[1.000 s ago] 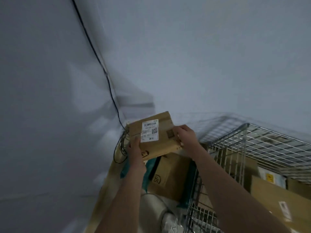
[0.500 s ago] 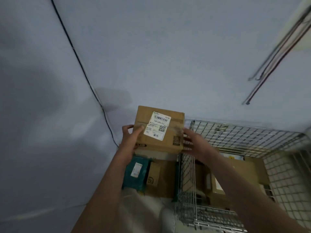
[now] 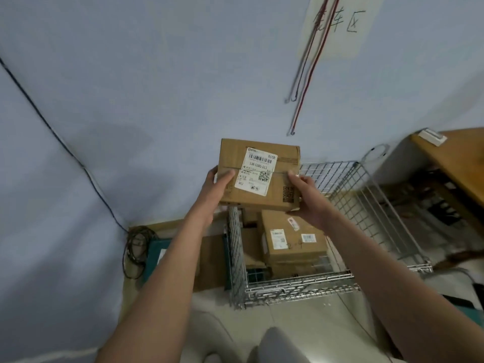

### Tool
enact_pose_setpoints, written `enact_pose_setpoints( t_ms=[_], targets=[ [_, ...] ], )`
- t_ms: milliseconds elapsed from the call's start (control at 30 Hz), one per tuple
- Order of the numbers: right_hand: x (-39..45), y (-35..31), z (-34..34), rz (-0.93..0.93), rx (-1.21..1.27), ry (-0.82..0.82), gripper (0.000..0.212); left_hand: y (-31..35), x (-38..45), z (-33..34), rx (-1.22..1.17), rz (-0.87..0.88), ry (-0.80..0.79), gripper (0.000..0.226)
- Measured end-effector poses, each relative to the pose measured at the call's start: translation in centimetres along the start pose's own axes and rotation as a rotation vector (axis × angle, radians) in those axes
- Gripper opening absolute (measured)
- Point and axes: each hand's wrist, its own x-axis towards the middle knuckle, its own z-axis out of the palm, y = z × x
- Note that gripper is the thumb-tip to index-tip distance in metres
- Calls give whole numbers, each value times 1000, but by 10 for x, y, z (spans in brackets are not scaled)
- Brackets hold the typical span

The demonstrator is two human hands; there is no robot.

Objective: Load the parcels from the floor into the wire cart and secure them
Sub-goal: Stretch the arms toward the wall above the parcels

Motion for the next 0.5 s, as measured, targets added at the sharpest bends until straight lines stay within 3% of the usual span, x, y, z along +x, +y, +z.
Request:
enact_pose_setpoints(
  t_ms=[233, 500],
  targets=[
    [-17, -36, -94, -97, 5, 22, 68, 30, -1, 88, 59, 72, -124, 69],
    [-9, -53, -233, -73, 5, 12, 67, 25, 18, 218, 144, 56, -116, 80]
  ],
)
